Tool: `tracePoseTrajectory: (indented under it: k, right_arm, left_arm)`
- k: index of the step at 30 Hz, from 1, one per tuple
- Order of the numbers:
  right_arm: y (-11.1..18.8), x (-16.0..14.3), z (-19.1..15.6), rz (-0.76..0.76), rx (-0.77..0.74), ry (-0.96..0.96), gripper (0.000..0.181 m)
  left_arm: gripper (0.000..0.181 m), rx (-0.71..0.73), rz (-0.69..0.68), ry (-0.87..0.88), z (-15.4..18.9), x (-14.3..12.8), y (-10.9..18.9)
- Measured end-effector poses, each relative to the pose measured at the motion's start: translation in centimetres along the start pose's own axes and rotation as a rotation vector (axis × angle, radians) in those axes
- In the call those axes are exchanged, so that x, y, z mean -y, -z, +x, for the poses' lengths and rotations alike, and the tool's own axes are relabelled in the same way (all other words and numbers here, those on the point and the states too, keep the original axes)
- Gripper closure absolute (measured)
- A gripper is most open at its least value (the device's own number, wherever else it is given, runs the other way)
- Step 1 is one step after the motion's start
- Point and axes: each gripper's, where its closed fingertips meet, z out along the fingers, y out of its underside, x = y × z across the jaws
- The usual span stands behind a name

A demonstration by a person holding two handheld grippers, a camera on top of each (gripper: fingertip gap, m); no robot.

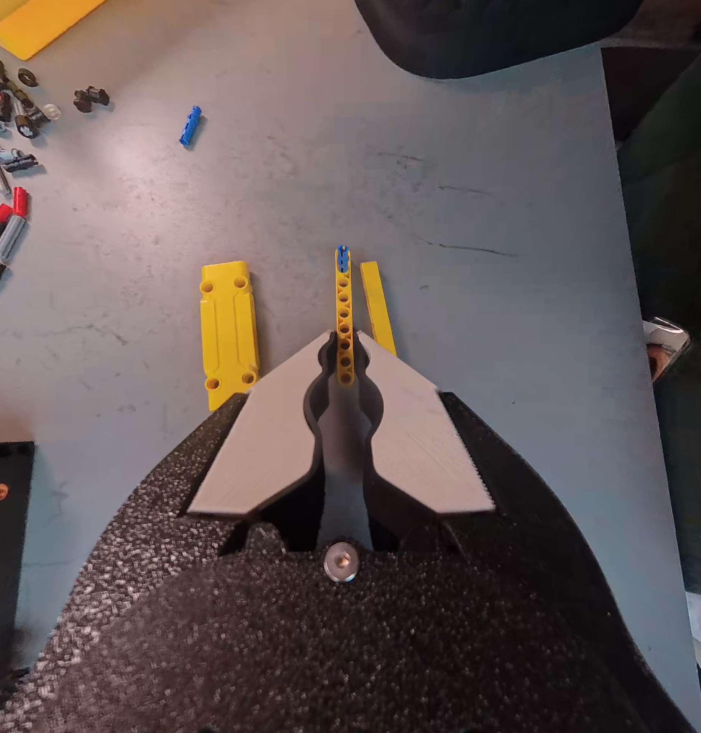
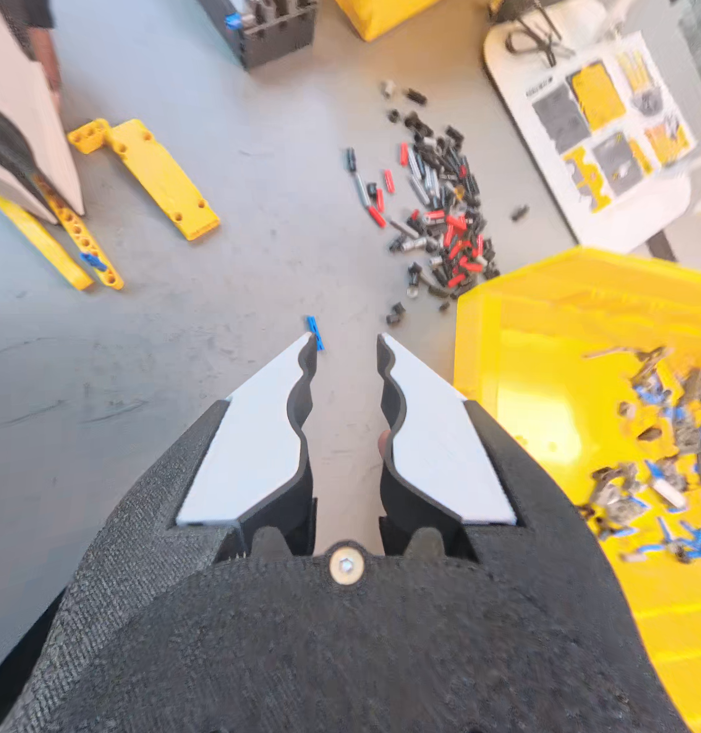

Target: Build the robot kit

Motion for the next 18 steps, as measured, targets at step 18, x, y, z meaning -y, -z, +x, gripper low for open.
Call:
tracePoseTrajectory:
  k: [18]
  right_arm:
    - [-4.5,-1.9,-3.0,0.008,0.190,-0.039,0.178]
  left_arm:
    - [0.165,0.032,0.223,0.094,-1.7,3.1,2.5]
